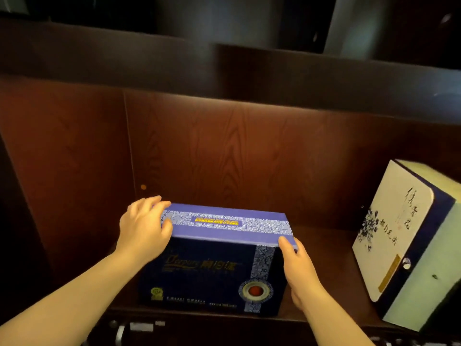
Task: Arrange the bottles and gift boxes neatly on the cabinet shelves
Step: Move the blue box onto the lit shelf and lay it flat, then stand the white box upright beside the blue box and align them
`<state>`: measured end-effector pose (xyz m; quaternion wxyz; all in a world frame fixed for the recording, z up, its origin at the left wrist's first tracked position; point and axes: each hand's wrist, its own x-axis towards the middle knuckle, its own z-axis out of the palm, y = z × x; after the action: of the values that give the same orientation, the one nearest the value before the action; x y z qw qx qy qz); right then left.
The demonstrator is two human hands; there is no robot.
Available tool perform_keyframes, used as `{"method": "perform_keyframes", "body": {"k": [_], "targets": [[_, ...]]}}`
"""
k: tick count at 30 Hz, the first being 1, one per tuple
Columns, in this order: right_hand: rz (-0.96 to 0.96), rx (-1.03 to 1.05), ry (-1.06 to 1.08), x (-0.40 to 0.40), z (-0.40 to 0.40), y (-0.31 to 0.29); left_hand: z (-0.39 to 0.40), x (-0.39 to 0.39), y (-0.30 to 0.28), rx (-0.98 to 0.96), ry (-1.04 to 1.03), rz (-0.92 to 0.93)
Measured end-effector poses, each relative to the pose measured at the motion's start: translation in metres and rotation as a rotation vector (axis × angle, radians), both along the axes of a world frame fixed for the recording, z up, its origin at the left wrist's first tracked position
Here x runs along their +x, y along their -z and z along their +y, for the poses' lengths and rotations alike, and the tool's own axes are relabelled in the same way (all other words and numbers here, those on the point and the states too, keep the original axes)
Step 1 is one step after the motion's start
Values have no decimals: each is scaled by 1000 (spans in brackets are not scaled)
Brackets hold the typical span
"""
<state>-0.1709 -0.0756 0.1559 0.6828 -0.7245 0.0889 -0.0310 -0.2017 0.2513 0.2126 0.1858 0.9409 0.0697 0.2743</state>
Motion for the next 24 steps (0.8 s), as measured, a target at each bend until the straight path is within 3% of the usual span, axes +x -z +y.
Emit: {"method": "perform_keyframes", "body": {"k": [11, 17, 22, 24], "targets": [[-141, -81, 34, -15, -51, -21, -134, 60, -28, -91, 388, 214], [-354, -343, 353, -36, -131, -41, -228, 107, -39, -222, 514, 273], [-710, -560, 747, -40, -204, -56, -332, 148, -58, -268, 633, 209], [-703, -598, 888, -28, -233, -55, -375, 166, -64, -265, 679, 179]]}}
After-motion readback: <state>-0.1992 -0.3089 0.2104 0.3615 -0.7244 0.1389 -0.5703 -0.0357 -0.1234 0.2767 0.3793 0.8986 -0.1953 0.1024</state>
